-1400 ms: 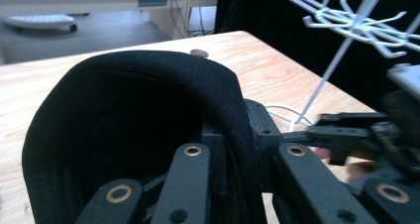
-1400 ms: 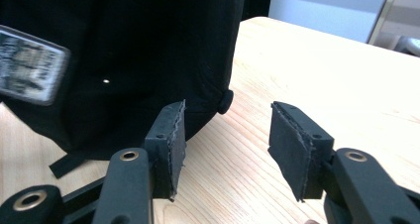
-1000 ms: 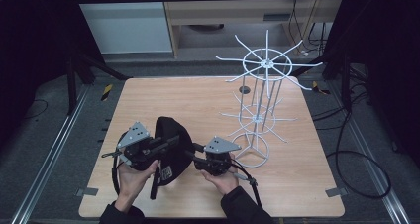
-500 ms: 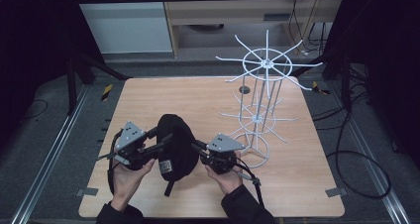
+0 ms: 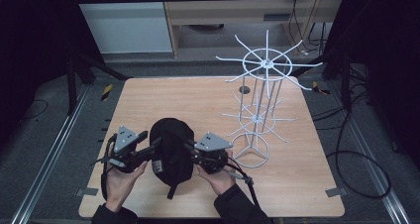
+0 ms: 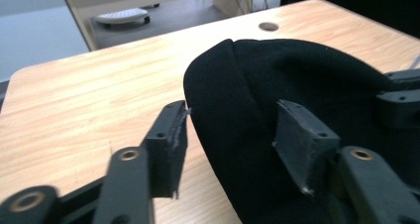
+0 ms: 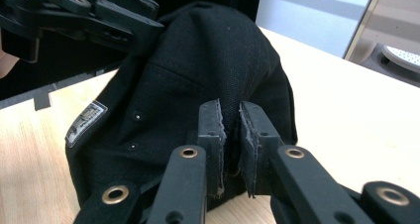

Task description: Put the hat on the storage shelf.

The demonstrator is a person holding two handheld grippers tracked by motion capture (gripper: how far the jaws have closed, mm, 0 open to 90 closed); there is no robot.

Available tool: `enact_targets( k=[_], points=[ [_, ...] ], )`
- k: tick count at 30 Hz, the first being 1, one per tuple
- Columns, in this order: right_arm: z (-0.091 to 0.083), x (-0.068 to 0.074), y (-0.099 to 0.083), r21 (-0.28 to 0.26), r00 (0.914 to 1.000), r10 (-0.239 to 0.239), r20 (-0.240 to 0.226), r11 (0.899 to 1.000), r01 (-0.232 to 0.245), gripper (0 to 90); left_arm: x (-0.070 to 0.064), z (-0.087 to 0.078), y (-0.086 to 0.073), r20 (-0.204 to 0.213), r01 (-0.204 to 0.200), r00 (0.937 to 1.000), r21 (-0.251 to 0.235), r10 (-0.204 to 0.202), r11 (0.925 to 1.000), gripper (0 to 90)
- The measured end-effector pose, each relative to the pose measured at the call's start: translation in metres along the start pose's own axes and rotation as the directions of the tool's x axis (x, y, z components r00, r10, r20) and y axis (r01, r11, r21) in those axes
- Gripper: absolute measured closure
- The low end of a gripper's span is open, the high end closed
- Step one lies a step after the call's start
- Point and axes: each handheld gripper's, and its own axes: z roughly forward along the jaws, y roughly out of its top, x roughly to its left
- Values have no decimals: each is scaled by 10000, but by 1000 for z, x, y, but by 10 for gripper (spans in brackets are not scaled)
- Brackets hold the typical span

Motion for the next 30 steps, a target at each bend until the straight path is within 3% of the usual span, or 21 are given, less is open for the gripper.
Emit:
enact_targets(
  k=[5, 7, 11, 17, 25, 28, 30],
  points=[
    [16, 8, 5, 366, 9999, -88, 93, 9993, 84, 800, 6, 11, -10, -460, -36, 9989, 493, 59, 9988, 585],
    [23, 11, 6, 398, 9998, -146, 123, 9991, 141, 796, 15, 20, -18, -600, 86, 9982, 873, -33, 9961, 586],
    [36, 16, 6, 534, 9994, -312, 134, 9981, 304, 790, 27, 34, -30, -637, 423, 9974, 1183, -349, 9921, 593],
    [50, 18, 5, 538, 9982, -574, 185, 9970, 563, 747, 38, 53, -44, -659, 481, 9971, 1635, -378, 9854, 608],
    [43, 14, 5, 316, 9981, -556, 273, 9980, 547, 670, 46, 61, -52, -1055, 546, 9938, 1945, -344, 9794, 595],
    [34, 9, 7, 219, 9992, -325, 246, 9992, 320, 634, 46, 56, -50, -983, 651, 9940, 1784, -480, 9818, 565],
    [24, 4, 7, 288, 9991, -288, 319, 9992, 279, 600, 43, 46, -47, -718, 567, 9963, 1517, -462, 9868, 545]
  ],
)
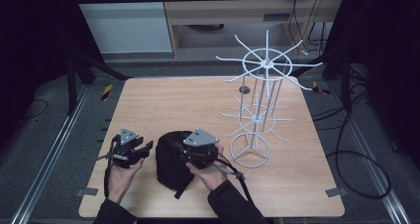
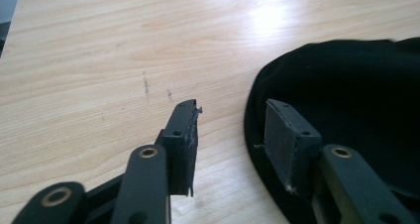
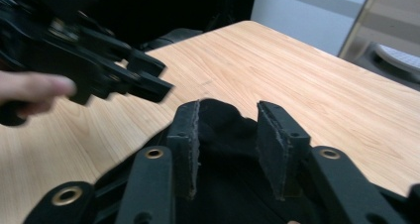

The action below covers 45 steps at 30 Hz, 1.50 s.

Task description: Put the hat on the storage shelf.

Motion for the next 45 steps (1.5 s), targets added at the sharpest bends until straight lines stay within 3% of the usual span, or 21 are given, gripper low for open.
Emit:
enact_targets(
  k=[5, 7, 13, 18, 25, 31, 39, 45],
  points=[
    [-14, -10, -5, 86, 9998, 172, 140, 9998, -173, 539, -7, -14, 2, 330, -168, 9993, -397, 182, 9991, 490],
    [-26, -19, -12, 153, 9992, 360, 168, 9992, -362, 513, -13, -22, 2, 572, -491, 9970, -580, 524, 9971, 471],
    [-48, -29, -29, 484, 9993, 337, 183, 9982, -346, 492, -23, -29, -6, 942, -1099, 9891, -374, 1130, 9932, 453],
    [-63, -37, -45, 610, 9985, 427, 351, 9971, -448, 485, -27, -35, -7, 1211, -1231, 9843, -498, 1283, 9911, 430],
    [-101, -57, -77, 788, 9954, 772, 564, 9935, -816, 478, -36, -34, 0, 1380, -1764, 9738, -432, 1807, 9834, 409],
    [-127, -67, -91, 472, 9922, 1104, 582, 9924, -1132, 488, -36, -29, 6, 1475, -1728, 9730, -424, 1773, 9840, 396],
    [-125, -67, -96, 566, 9930, 1018, 606, 9928, -1052, 469, -32, -30, 4, 1242, -1656, 9776, -469, 1702, 9851, 393],
    [-132, -71, -96, 144, 9906, 1021, 908, 9945, -1038, 425, -24, -31, 7, 1230, -1582, 9787, -578, 1643, 9857, 376]
  ],
)
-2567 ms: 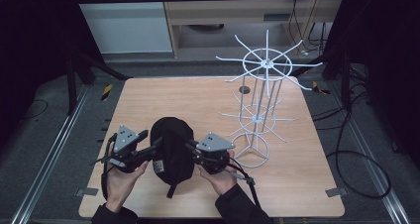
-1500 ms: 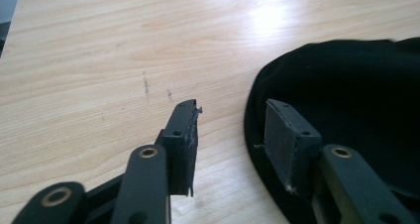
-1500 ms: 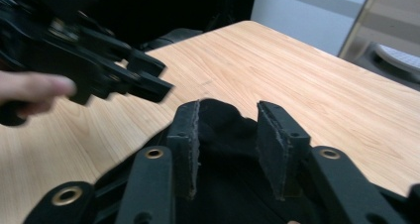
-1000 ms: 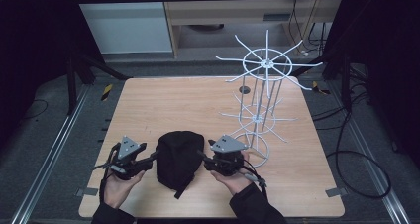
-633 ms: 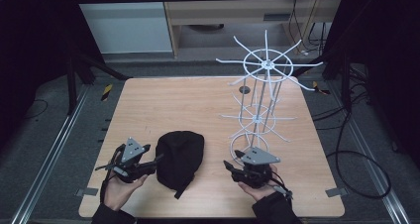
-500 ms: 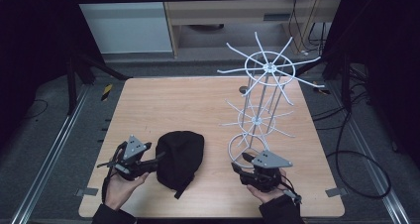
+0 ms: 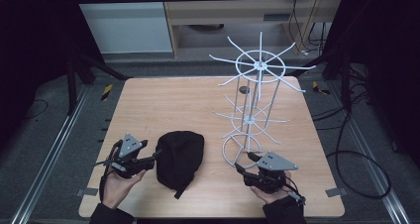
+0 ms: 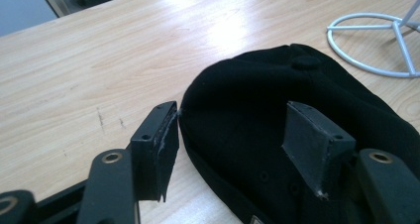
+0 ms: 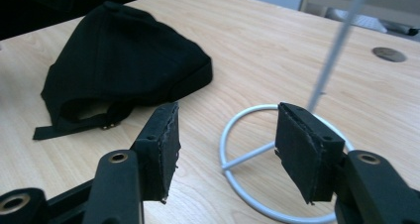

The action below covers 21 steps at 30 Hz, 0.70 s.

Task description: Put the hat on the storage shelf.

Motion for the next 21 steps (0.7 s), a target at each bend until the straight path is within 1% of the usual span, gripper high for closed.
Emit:
enact_targets(
  k=[3, 5, 6, 8, 9, 11, 13, 15, 17, 19, 20, 21],
  points=[
    [-6, -6, -3, -71, 9996, 96, 250, 9999, -94, 422, 3, 2, 1, 51, -35, 10000, -36, 35, 10000, 367],
    [-10, -12, -6, -101, 9990, 177, 414, 9998, -173, 422, 8, 7, 2, 69, -215, 9997, 47, 215, 9998, 362],
    [-10, -12, -6, -101, 9990, 177, 414, 9998, -173, 422, 8, 7, 2, 69, -215, 9997, 47, 215, 9998, 361],
    [-16, -19, -11, -53, 9974, 324, 649, 9995, -321, 423, 13, 10, 2, 112, -335, 9994, 110, 334, 9994, 360],
    [-16, -19, -11, -53, 9974, 324, 649, 9995, -321, 423, 13, 10, 2, 112, -335, 9994, 110, 334, 9994, 360],
    [-18, -25, -17, 46, 9956, 475, 813, 9988, -480, 425, 14, 13, 1, 182, -514, 9985, 244, 510, 9984, 359],
    [-19, -27, -18, 103, 9952, 472, 860, 9988, -482, 425, 14, 15, 0, 206, -578, 9981, 294, 573, 9979, 354],
    [-20, -32, -24, 243, 9931, 547, 1035, 9980, -575, 427, 14, 22, -1, 273, -756, 9969, 580, 741, 9955, 346],
    [-20, -35, -26, 294, 9926, 558, 1074, 9978, -593, 427, 15, 25, -1, 303, -804, 9965, 671, 785, 9945, 338],
    [-21, -39, -29, 350, 9910, 600, 1195, 9973, -646, 428, 15, 31, -1, 301, -950, 9952, 847, 927, 9919, 335],
    [-21, -44, -31, 448, 9896, 625, 1297, 9966, -688, 428, 17, 38, 0, 319, -996, 9948, 1037, 968, 9896, 331],
    [-21, -44, -31, 448, 9896, 625, 1297, 9966, -688, 428, 17, 38, 0, 319, -996, 9948, 1037, 968, 9896, 330]
  ],
)
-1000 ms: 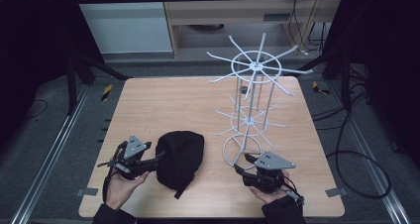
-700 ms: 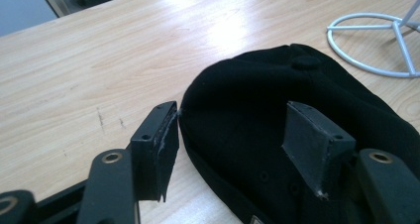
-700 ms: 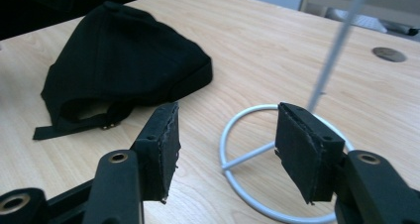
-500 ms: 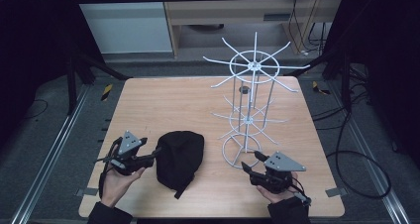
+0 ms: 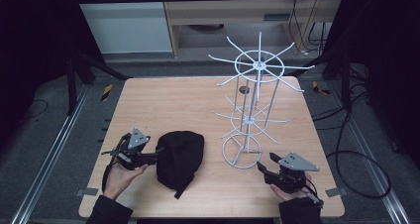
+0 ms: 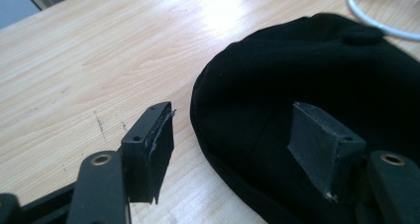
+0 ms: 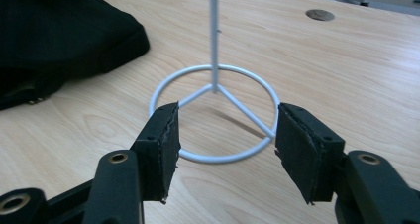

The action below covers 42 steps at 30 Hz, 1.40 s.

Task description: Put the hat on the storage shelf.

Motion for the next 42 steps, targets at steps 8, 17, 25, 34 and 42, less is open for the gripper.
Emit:
enact_targets(
  k=[8, 17, 25, 34, 42],
  points=[
    [5, -13, -6, 267, 9996, 199, 191, 9994, -204, 428, 7, 30, 1, 565, -40, 9984, 383, 19, 9993, 316],
    [9, -21, -7, 412, 9991, 190, 366, 9989, -205, 435, 10, 43, -2, 1140, 299, 9927, 839, -394, 9960, 530],
    [7, -26, -7, 347, 9984, 262, 499, 9990, -280, 449, 11, 45, -4, 905, 790, 9918, 1233, -905, 9892, 824],
    [4, -31, -8, 280, 9972, 460, 583, 9985, -477, 453, 12, 33, -5, 951, 1202, 9871, 938, -1291, 9883, 899],
    [1, -34, -9, 184, 9966, 441, 697, 9988, -455, 454, 10, -9, 1, 1011, 1358, 9867, -834, -1272, 9872, 900]
  ],
)
